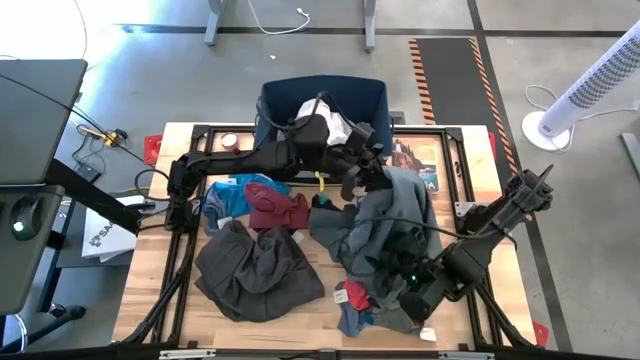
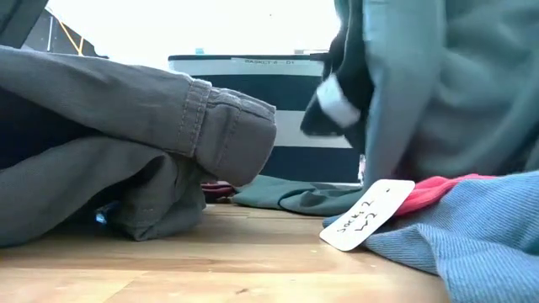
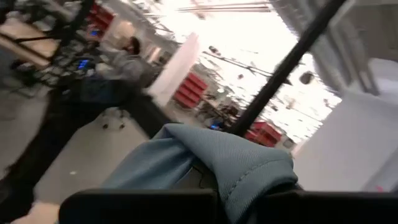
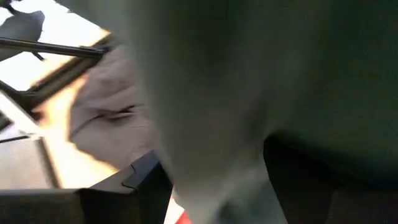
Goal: Sort clothes
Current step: Put the grey sock into the blue laundry bin
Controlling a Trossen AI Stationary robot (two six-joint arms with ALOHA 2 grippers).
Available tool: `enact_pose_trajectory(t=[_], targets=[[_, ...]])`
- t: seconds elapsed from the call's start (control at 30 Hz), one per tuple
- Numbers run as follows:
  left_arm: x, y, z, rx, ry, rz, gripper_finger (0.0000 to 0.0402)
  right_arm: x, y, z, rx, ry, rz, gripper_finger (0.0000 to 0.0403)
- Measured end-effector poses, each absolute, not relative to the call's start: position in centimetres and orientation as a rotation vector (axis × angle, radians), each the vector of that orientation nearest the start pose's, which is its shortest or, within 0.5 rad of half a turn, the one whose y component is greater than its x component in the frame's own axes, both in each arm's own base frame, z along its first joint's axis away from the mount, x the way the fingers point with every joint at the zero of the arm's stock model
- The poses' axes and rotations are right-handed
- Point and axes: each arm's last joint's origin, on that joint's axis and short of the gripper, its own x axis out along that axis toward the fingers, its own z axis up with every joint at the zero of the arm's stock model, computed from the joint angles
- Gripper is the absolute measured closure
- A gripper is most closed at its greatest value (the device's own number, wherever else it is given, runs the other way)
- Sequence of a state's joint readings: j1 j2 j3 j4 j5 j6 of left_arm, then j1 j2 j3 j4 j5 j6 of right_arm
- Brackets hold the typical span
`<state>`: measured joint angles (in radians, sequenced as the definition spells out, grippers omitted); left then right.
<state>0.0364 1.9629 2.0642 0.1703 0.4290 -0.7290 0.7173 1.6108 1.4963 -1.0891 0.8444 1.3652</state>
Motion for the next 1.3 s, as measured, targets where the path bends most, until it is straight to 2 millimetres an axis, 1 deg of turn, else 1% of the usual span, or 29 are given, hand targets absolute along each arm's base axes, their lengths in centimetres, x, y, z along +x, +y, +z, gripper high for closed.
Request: enact_pose_trajectory(t=[0.1,0.23,0.27,0.37,0.43,0.5,0.57,0.63,0.73,0.87,0.93,1.03,1.2,1.3], targets=[[44.5,0.3,46.9,-0.64,-0.126,-0.497,0.0401,24.5,17.2,31.3,0.392,0.647,-0.724,0.0165],[43.9,0.1,48.4,-0.622,-0.133,-0.536,0.0401,22.7,14.9,31.2,0.351,0.746,-0.944,0.0165],[43.7,0.0,48.7,-0.616,-0.135,-0.539,0.0401,22.4,14.6,31.3,0.385,0.742,-0.972,0.0165],[43.1,-0.1,49.7,-0.602,-0.136,-0.547,0.0401,22.1,13.6,31.9,0.402,0.681,-0.973,0.0168],[42.9,-0.1,50.0,-0.602,-0.134,-0.546,0.0401,22.3,12.8,32.5,0.454,0.624,-1.01,0.0174],[42.9,-0.1,50.0,-0.604,-0.13,-0.544,0.0401,22.5,12.1,32.8,0.457,0.551,-1.033,0.0183],[43.0,-0.2,49.7,-0.61,-0.101,-0.546,0.0401,22.7,11.6,33.3,0.452,0.447,-1.049,0.0192],[43.1,-0.3,49.4,-0.616,-0.066,-0.55,0.0401,22.8,10.9,33.9,0.404,0.365,-1.054,0.02],[43.3,-0.3,48.6,-0.611,0.002,-0.524,0.0401,23.0,9.4,34.4,0.326,0.369,-1.082,0.0207],[43.5,-0.1,47.2,-0.606,0.115,-0.448,0.0401,22.9,7.9,34.7,0.273,0.507,-1.09,0.021],[43.5,0.1,46.5,-0.592,0.174,-0.413,0.0401,22.8,7.6,34.8,0.265,0.569,-1.073,0.021],[43.4,0.3,45.2,-0.594,0.291,-0.327,0.0401,22.3,7.5,35.0,0.295,0.666,-1.037,0.021],[42.8,0.6,43.0,-0.565,0.479,-0.155,0.0402,21.4,7.6,35.3,0.437,0.856,-0.947,0.021],[42.2,0.6,41.8,-0.529,0.599,-0.088,0.0402,21.1,8.1,35.3,0.543,0.973,-0.871,0.021]])
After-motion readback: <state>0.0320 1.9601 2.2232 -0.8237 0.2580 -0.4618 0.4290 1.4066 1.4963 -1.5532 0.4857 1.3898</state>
